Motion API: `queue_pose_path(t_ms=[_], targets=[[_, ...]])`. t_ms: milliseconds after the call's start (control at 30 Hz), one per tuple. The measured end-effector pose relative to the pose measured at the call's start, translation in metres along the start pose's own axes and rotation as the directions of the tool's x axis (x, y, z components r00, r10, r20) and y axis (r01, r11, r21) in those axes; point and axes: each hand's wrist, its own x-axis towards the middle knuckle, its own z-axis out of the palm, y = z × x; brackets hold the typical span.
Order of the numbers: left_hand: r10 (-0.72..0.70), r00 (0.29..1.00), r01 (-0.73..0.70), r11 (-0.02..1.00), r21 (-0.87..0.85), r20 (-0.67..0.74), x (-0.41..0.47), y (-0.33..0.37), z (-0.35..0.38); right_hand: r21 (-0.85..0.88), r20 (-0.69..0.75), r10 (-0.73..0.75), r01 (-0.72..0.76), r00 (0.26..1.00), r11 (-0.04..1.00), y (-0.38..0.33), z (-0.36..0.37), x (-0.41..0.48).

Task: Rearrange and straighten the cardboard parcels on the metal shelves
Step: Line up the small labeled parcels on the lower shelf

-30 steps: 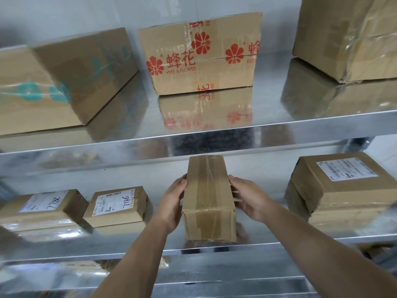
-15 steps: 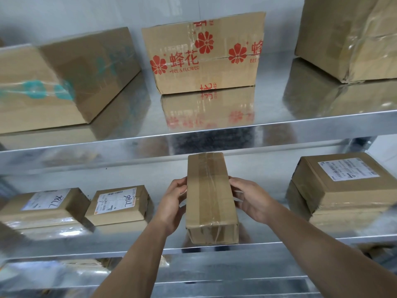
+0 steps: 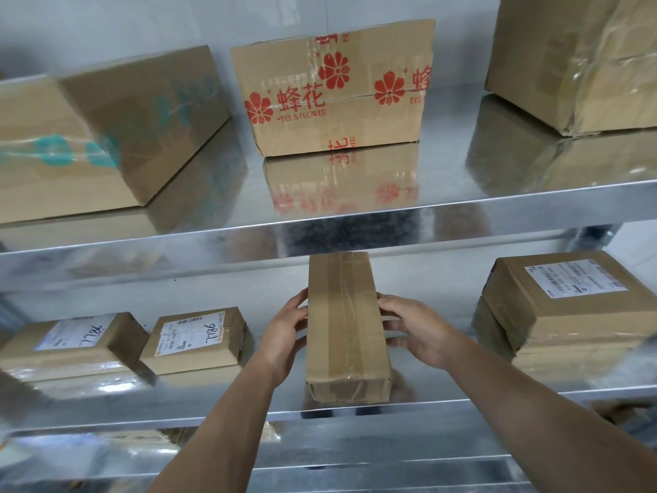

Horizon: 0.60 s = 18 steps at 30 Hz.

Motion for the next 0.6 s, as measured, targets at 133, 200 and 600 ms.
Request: queue_pose_path(t_ms=[133,200,600], targets=[[0.017,1.0,-0.017,0.999,-0.031,-0.009,0.0007,0.0003,-0.002,0.075,0.046,-0.004,0.0,0.999,0.997,-0.0047,-0.0009,-0.0017],[0.019,0.999,-0.021,0.996,-0.09,-0.027,0.0012,0.0009,-0.0032,0.15,0.057,-0.004,-0.005,0.998,0.989,-0.0066,-0.0021,-0.0029],[0.095,0.992,-0.108,0.98,-0.165,-0.082,0.0029,-0.0021,-0.0047,0.262,0.033,-0.056,0.045,0.998,0.964,-0.0097,0.0003,-0.0096]])
